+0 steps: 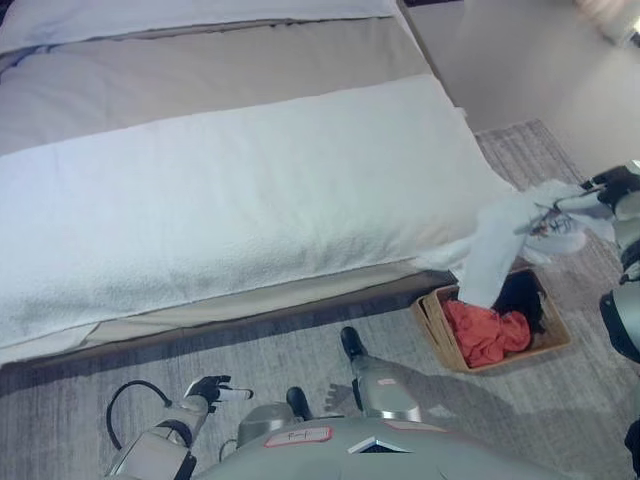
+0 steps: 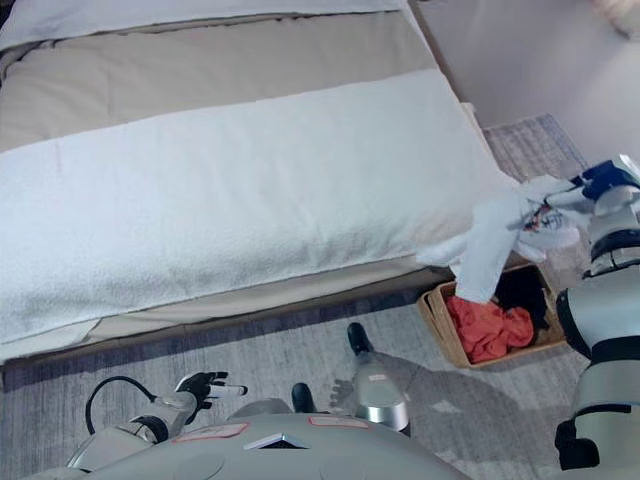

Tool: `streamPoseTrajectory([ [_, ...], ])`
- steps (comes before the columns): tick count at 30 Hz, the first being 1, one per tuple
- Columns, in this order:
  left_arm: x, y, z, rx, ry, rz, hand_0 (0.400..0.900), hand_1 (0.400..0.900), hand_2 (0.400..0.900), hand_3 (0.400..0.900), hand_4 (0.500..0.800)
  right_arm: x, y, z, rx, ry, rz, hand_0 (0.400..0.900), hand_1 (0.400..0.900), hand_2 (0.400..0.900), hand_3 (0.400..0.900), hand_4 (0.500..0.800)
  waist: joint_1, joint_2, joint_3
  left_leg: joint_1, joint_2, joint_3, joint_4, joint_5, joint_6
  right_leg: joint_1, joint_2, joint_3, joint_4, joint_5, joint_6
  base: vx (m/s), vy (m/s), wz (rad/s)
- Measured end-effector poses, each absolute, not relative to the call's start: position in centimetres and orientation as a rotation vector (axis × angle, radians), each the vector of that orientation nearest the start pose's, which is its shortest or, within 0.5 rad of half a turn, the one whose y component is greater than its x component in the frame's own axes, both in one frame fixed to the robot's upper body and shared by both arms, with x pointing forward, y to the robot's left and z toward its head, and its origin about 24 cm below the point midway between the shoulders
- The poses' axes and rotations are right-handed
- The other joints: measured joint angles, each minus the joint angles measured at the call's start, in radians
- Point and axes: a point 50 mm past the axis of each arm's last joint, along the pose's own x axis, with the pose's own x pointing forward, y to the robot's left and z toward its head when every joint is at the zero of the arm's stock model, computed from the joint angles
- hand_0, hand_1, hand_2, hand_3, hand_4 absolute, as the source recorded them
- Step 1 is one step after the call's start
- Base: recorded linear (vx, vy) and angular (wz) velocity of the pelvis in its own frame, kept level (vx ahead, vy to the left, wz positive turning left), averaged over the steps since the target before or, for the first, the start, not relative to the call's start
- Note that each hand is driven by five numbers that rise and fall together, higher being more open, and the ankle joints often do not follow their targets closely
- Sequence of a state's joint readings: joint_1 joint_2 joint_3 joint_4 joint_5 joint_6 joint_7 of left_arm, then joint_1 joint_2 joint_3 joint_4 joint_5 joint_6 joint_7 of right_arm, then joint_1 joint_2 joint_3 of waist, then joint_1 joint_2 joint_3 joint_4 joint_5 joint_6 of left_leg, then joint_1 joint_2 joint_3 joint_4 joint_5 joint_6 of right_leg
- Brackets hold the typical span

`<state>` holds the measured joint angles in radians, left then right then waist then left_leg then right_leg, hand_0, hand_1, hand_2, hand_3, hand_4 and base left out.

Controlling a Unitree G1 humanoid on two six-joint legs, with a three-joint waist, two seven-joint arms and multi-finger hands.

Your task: Put the clothes on the bed into the basket.

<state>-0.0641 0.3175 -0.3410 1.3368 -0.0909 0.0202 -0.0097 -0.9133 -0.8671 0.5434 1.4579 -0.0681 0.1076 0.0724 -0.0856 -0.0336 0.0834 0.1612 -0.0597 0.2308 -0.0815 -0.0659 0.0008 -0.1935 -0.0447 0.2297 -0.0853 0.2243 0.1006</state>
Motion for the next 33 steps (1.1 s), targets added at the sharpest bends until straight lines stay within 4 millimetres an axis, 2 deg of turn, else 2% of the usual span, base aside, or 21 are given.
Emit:
streamPoseTrajectory([
  [3, 8.7, 25.8, -15.8, 0.417, 1.32, -0.01, 0.9, 0.9, 0.9, 0.9, 0.8, 29.7, -41.7, 10.7, -0.999, 0.807, -0.424, 0.4, 0.4, 0.4, 0.4, 0.5, -0.026, 0.001, -0.001, 0.009, -0.005, 0.023, 0.0, -0.003, 0.003, 0.001, -0.001, 0.011, 0.0, -0.001, 0.002, -0.03, 0.02, -0.28],
  [7, 8.8, 26.0, -15.7, 0.418, 1.317, -0.007, 0.9, 0.9, 0.9, 0.9, 0.8, 28.6, -42.5, 10.0, -0.973, 0.837, -0.445, 0.4, 0.4, 0.4, 0.4, 0.5, -0.039, 0.002, -0.001, 0.026, -0.011, 0.063, 0.0, -0.007, 0.008, 0.001, -0.001, 0.015, 0.0, -0.003, 0.008, -0.03, 0.013, -0.19],
  [9, 8.8, 26.0, -15.7, 0.419, 1.318, -0.006, 0.9, 0.9, 0.9, 0.9, 0.8, 28.2, -42.8, 9.7, -0.968, 0.852, -0.447, 0.4, 0.4, 0.4, 0.4, 0.5, -0.051, 0.008, -0.005, 0.026, -0.009, 0.078, 0.0, -0.007, 0.009, -0.003, -0.001, 0.014, 0.0, -0.029, 0.043, -0.03, 0.003, -0.09],
  [10, 8.8, 26.0, -15.7, 0.419, 1.317, -0.006, 0.9, 0.9, 0.9, 0.9, 0.8, 27.9, -42.9, 9.5, -0.966, 0.861, -0.45, 0.4, 0.4, 0.4, 0.4, 0.5, -0.052, 0.012, -0.007, 0.027, -0.008, 0.088, 0.0, -0.007, 0.009, -0.005, -0.001, 0.011, 0.0, -0.035, 0.05, -0.02, 0.003, -0.09],
  [17, 8.6, 26.1, -15.7, 0.42, 1.324, -0.006, 0.9, 0.9, 0.9, 0.9, 0.8, 26.8, -43.6, 9.1, -0.916, 0.892, -0.488, 0.4, 0.4, 0.4, 0.4, 0.5, -0.078, 0.036, -0.015, 0.029, -0.009, 0.113, -0.011, -0.019, 0.027, -0.013, -0.004, 0.006, 0.0, -0.048, 0.067, -0.02, 0.005, -0.08],
  [18, 8.6, 26.1, -15.7, 0.419, 1.324, -0.006, 0.9, 0.9, 0.9, 0.9, 0.8, 26.7, -43.8, 9.1, -0.909, 0.895, -0.495, 0.9, 0.9, 0.9, 0.9, 0.8, -0.078, 0.04, -0.014, 0.029, -0.009, 0.113, -0.011, -0.019, 0.027, -0.014, -0.003, 0.006, 0.0, -0.048, 0.068, -0.01, -0.004, -0.04],
  [24, 8.6, 26.0, -15.7, 0.418, 1.323, -0.006, 0.9, 0.9, 0.9, 0.9, 0.8, 26.2, -44.4, 9.7, -0.903, 0.896, -0.524, 0.9, 0.9, 0.9, 0.9, 0.8, -0.077, 0.065, -0.009, 0.02, -0.009, 0.109, -0.011, -0.02, 0.026, -0.017, -0.003, 0.005, 0.0, -0.048, 0.068, 0.0, -0.005, 0.02],
  [33, 7.7, 25.9, -15.9, 0.412, 1.346, -0.008, 0.9, 0.9, 0.9, 0.9, 0.8, 26.0, -44.7, 10.0, -0.907, 0.892, -0.534, 0.9, 0.9, 0.9, 0.9, 0.8, -0.073, 0.059, -0.001, 0.009, 0.002, 0.084, -0.011, -0.021, 0.025, -0.028, -0.002, -0.02, 0.0, -0.05, 0.069, 0.0, -0.025, 0.09],
])
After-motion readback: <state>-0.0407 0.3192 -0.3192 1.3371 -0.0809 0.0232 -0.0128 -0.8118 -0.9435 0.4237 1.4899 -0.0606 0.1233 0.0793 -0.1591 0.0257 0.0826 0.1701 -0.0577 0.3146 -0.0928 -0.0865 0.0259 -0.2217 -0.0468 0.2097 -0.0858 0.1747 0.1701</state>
